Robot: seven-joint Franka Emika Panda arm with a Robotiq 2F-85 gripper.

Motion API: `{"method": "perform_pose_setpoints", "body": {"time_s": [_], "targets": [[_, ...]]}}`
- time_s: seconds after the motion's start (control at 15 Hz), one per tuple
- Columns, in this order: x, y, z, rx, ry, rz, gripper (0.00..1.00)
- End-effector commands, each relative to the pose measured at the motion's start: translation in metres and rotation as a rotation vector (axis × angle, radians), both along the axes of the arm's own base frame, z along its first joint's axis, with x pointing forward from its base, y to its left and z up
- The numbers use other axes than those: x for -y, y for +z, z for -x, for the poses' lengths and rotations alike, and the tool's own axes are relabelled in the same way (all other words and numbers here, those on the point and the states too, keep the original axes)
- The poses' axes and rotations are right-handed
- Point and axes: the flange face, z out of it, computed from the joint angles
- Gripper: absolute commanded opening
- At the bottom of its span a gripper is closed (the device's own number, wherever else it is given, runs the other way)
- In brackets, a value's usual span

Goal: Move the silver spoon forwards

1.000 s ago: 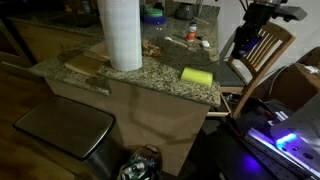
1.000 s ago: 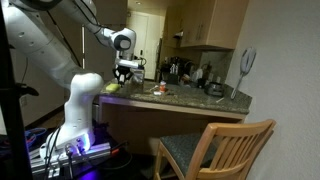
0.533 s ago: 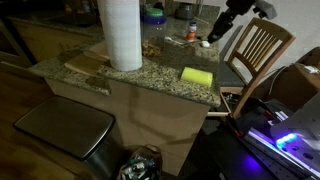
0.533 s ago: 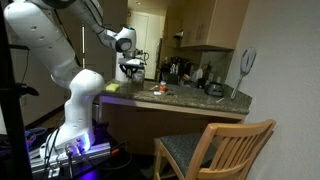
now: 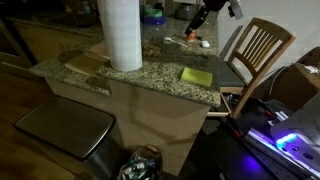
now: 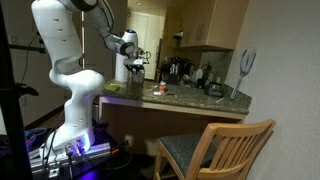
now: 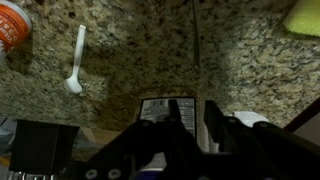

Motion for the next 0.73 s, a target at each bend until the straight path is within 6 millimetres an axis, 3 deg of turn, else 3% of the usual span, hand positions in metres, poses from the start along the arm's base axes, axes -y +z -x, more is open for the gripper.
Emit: {"method": "perform_pose_setpoints", "body": {"time_s": [0.0,0.07,0.13,0.67], "targets": [[0.019,-0.015,0.009,-0.071,-0.025,0.036,0.08],[0.007,-0.008,0.002,-0.038,-0.012,0.018,0.08],[0.008,-0.010,0.003,-0.044,-0.014,0.020,0.33],[0.006,-0.008,0.003,-0.041,-0.011,0.019,0.33]]}}
